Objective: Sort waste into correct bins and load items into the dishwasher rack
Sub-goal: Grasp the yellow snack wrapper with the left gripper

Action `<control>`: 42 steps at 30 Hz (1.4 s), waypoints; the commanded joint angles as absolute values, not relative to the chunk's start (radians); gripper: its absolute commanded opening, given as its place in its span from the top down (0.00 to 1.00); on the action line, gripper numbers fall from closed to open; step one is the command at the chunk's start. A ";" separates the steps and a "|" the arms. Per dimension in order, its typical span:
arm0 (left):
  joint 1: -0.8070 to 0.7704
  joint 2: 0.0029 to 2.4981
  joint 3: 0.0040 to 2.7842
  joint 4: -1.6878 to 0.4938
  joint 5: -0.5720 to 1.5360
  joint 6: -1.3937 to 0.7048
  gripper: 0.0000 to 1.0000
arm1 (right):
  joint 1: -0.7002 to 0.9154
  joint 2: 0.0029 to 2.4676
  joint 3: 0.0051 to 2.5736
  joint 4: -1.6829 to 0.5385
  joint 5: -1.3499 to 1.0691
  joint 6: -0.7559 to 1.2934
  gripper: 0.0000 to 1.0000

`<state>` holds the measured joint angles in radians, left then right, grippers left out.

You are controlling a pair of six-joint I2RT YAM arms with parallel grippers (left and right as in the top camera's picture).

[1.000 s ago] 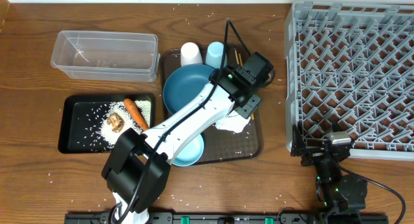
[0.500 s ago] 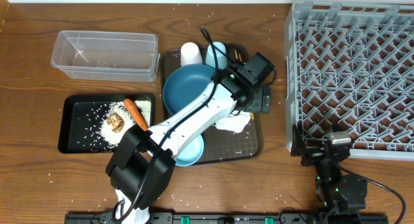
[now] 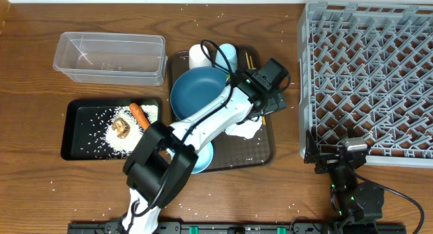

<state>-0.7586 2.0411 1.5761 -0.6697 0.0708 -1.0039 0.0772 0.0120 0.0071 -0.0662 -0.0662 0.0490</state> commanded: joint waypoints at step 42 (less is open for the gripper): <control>-0.776 2.089 1.567 -0.599 -0.151 -1.110 0.07 | 0.059 0.007 0.006 -0.070 -0.060 0.063 0.01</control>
<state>-0.7776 2.0739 1.5726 -0.5991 -0.1127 -1.1034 0.0772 0.0120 0.0071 -0.0662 -0.0662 0.0490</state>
